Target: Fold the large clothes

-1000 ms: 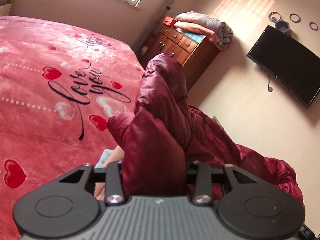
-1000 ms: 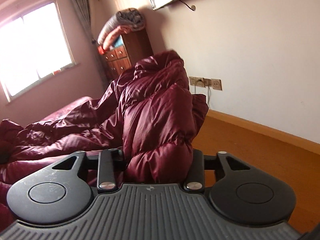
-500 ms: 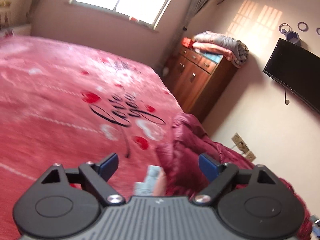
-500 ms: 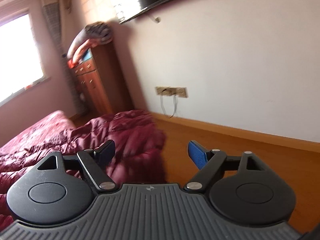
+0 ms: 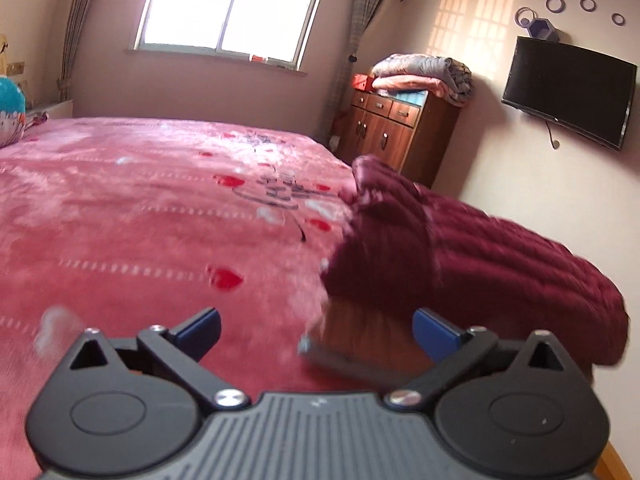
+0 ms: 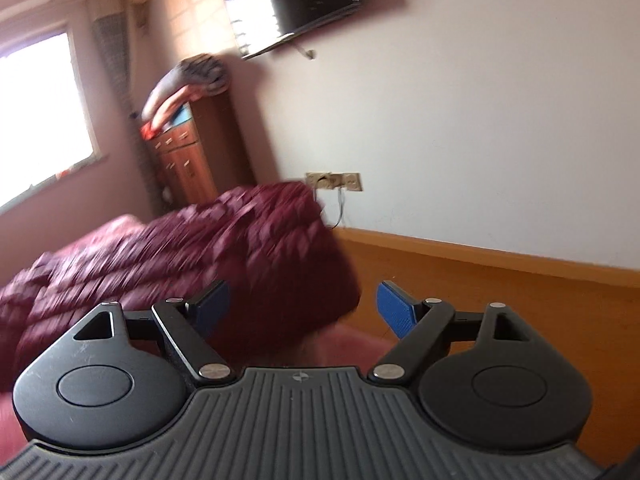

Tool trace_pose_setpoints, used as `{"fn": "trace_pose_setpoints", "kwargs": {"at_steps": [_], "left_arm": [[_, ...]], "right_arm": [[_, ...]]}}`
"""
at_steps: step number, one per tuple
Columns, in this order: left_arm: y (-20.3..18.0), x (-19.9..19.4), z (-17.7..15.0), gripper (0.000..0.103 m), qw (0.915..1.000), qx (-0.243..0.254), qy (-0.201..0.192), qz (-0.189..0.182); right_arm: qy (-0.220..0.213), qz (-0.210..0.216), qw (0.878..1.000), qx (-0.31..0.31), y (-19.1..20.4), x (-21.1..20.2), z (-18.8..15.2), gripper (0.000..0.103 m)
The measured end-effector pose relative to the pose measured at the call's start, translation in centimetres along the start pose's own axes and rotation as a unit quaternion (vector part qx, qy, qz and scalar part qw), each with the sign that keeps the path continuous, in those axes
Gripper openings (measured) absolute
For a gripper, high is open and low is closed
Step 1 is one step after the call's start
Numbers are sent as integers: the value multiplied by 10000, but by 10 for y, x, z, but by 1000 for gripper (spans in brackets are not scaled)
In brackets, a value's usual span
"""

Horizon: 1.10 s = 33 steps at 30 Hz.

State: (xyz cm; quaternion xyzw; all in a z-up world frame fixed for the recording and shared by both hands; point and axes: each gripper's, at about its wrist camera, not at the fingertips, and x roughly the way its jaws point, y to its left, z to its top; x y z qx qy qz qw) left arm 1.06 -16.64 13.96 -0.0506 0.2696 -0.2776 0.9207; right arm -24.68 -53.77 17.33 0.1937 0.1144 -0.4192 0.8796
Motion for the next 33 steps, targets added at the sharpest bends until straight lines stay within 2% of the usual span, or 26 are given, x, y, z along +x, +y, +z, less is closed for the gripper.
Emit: {"fn": "trace_pose_setpoints", "kwargs": {"at_steps": [7,12,20,28,33], "left_arm": [[-15,-63,-30,102,9990,431,64,48],[-23,-106,-41,102,9987,509,-68,-55],[-43,-162,-38,102,9940,1005,-417,-147],[-46,-195,-23,102,9932,950,-650,-153],[-49,-206,-17,102,9923,984,-746,58]], "right_arm": [[-177,143,9968,-768,36,-81,-40,103],[-344,435,9944,-894,55,-129,-47,103],[-724,717,9905,-922,69,-183,-27,103],[-769,938,9874,-1019,86,-224,-6,103],[-749,933,9885,-920,89,-244,7,103]]}}
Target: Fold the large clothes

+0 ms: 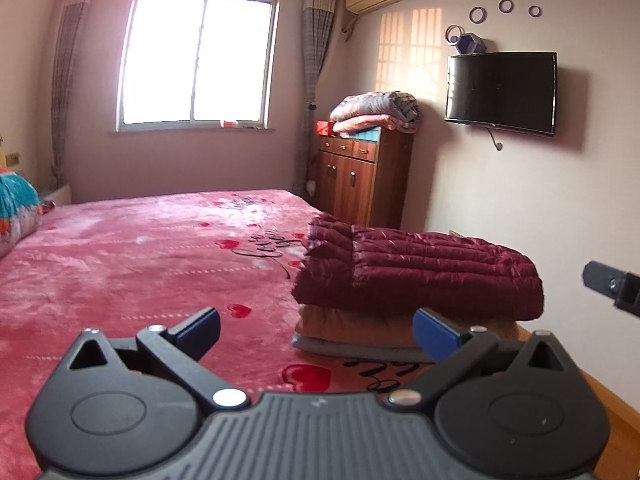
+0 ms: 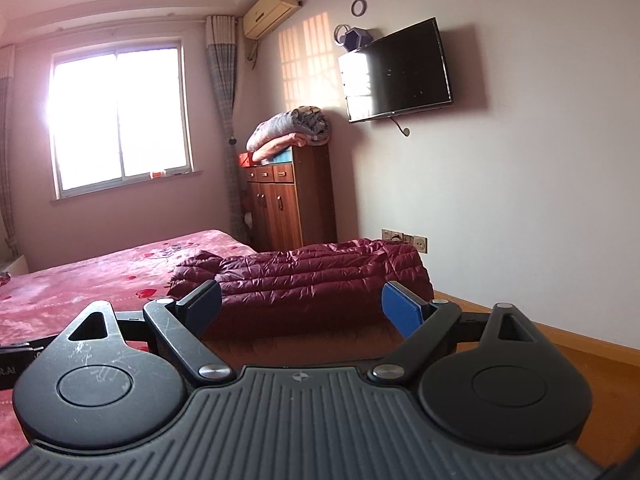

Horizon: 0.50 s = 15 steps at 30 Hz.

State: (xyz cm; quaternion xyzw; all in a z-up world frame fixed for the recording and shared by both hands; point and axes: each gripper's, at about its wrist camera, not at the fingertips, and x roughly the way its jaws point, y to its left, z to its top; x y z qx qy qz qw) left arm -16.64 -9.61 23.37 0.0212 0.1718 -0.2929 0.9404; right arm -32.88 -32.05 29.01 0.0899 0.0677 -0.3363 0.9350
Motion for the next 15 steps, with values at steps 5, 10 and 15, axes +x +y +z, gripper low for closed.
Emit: {"fn": "trace_pose_setpoints", "kwargs": {"at_steps": [5,10,15], "left_arm": [[0,-2,1,102,9999,-38,50,82],[-2,0,-2,102,9998,-7,115,172],[-4,2,-4,102,9996,64,139,224]], "right_arm": [[-48,58,10000,34,2,-5,5,103],[-40,71,9999,-91,6,-3,-10,103],[114,112,9997,-190,7,2,-15,103]]}}
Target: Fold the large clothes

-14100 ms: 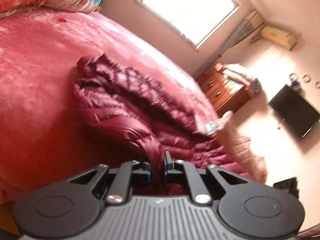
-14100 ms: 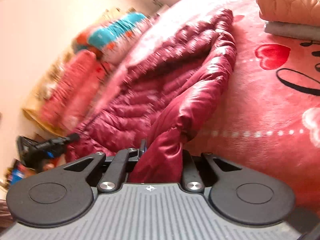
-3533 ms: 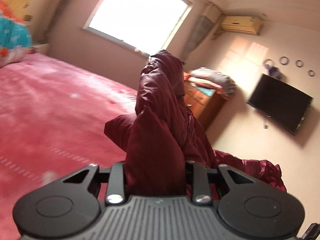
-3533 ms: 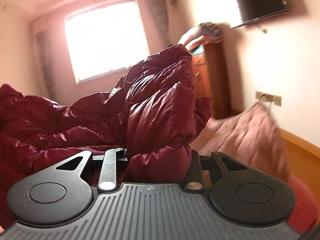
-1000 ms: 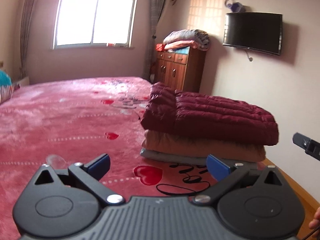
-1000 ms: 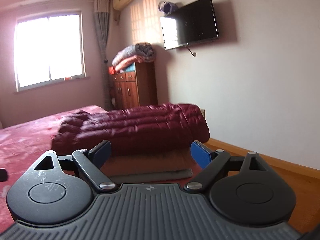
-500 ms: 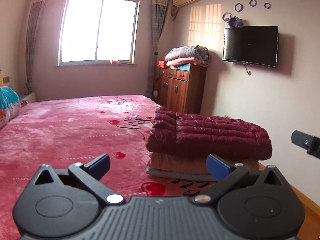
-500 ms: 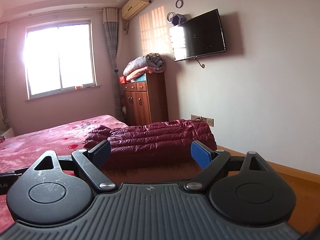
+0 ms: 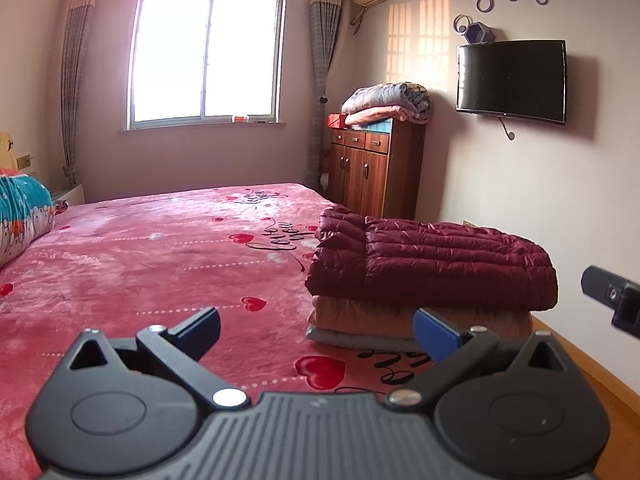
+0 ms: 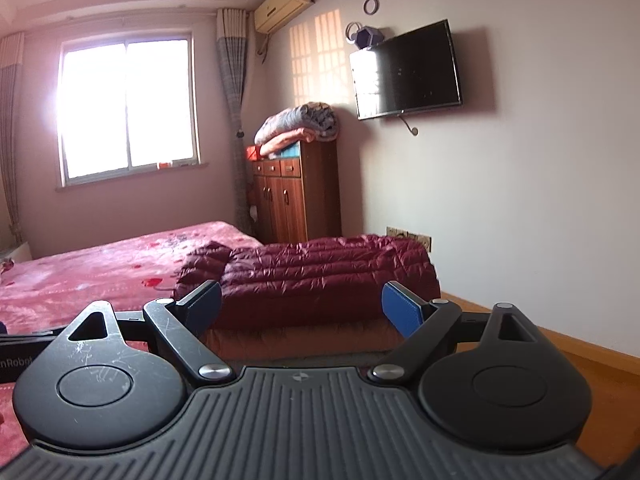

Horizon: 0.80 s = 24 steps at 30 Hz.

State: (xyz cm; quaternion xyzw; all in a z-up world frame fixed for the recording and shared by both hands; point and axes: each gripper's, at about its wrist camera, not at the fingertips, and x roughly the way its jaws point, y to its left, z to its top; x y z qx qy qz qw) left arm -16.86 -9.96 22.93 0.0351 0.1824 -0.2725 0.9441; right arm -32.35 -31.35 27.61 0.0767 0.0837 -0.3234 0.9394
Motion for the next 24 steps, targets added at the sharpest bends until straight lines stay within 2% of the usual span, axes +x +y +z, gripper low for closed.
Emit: {"fn": "trace_pose_setpoints", "kwargs": {"at_steps": [16,24], "left_arm": [[-7,18,-15,102,9985,6,532,-115],[-11,22,-18,102,9979,45,632,-103]], "right_arm": [[461,-1,9989,56,-8,23,-8,103],[546,62,9985,14,-8,27,-8,103]]}}
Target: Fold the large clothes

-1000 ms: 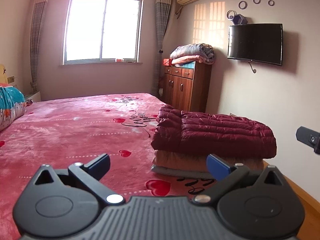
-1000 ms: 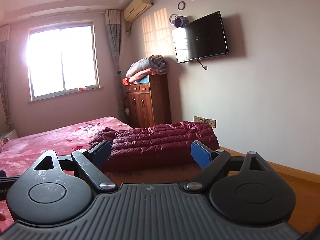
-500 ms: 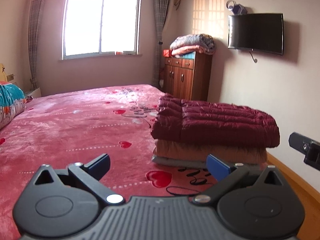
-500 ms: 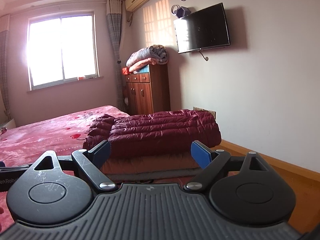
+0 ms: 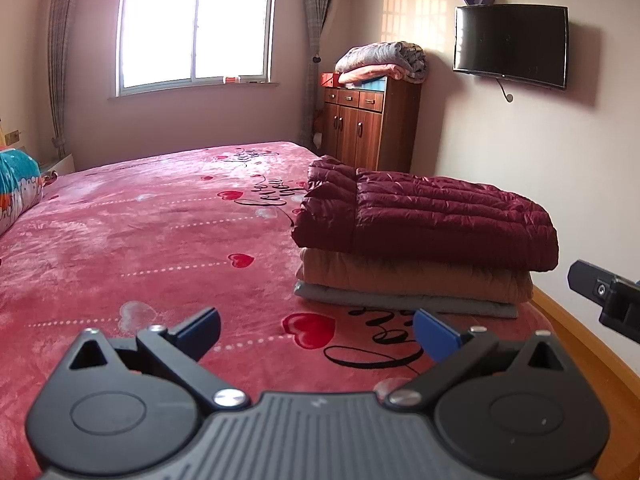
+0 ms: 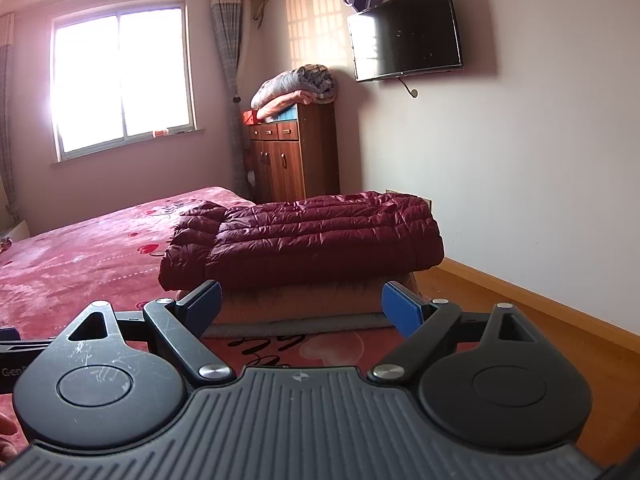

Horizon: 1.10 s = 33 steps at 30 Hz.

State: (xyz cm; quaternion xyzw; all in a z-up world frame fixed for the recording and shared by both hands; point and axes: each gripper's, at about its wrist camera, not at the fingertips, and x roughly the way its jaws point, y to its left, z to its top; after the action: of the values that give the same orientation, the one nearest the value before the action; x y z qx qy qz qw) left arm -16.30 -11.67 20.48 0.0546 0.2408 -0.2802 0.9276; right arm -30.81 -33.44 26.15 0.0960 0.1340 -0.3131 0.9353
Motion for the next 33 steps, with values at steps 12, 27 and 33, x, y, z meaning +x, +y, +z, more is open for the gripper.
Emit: {"fn": "trace_pose_setpoints", "kwargs": {"at_steps": [12,27,33], "left_arm": [[-1,6,-3,102,9999,12,109,48],[0,11,-5,102,9998,-16,181,32],[-1,11,-6,102,9998,-3,196,17]], "right_arm": [[132,24,9999,-6,-5,3,-1,103],[259,61,9996,-26,-7,12,-1,103],[285,68,9996,-20,-7,14,-3,103]]}}
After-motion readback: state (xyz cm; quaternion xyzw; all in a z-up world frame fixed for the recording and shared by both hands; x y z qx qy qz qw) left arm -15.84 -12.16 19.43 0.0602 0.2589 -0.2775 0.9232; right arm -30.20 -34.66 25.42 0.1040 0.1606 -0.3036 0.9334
